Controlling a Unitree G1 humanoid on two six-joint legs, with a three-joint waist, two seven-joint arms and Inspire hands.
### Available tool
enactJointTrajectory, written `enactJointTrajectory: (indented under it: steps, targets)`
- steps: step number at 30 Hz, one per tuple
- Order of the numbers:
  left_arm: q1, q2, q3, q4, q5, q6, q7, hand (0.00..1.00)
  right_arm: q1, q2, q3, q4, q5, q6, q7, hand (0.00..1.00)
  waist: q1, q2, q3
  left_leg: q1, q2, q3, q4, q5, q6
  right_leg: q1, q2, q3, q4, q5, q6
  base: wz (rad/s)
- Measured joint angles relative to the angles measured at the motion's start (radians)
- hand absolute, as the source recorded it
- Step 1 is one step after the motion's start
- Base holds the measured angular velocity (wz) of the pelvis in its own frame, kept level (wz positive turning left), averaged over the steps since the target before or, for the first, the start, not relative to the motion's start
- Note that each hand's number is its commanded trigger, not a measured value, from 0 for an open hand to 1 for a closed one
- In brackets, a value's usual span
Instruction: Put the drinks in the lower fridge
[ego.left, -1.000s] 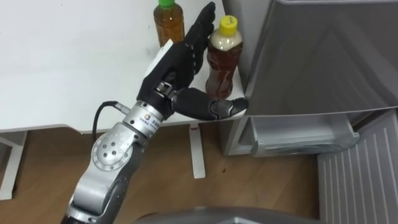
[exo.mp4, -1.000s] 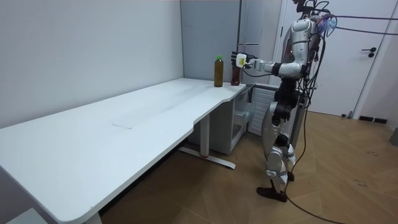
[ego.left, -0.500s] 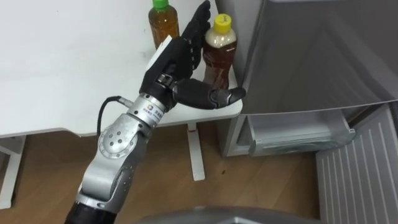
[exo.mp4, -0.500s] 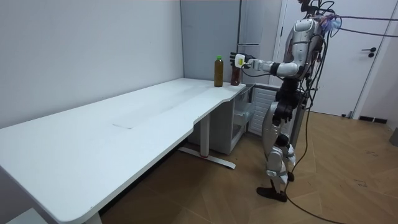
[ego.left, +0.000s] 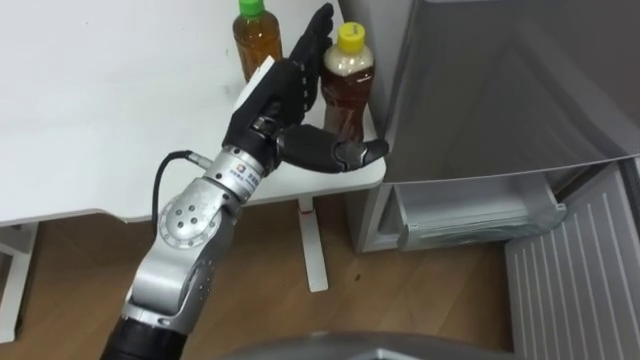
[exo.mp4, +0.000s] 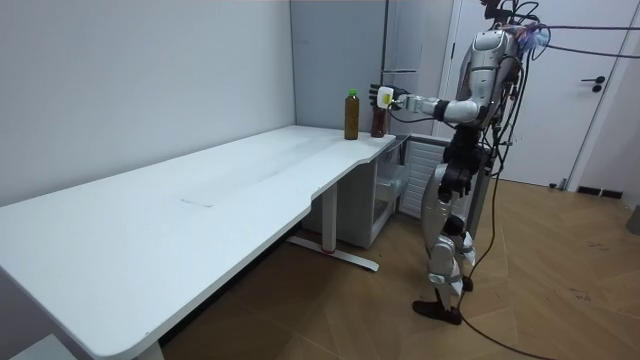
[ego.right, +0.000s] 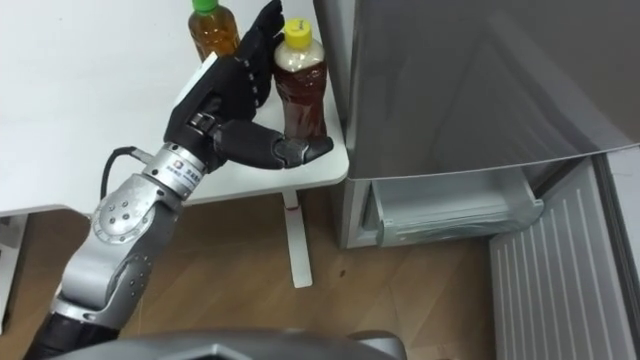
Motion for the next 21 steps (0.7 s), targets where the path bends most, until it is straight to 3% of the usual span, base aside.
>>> enactJointTrajectory:
  steps: [21]
  targets:
    - [-0.034, 0.000, 0.021, 0.106, -0.040, 0.000, 0.022, 0.00, 0.011, -0.001, 0.001, 0.000, 0.031, 0.009, 0.033, 0.00, -0.027, 0.013, 0.0029, 0.024, 0.004, 0.026, -0.018, 0.000, 0.000, 0.000, 0.004, 0.038, 0.000, 0.002, -0.002, -0.04]
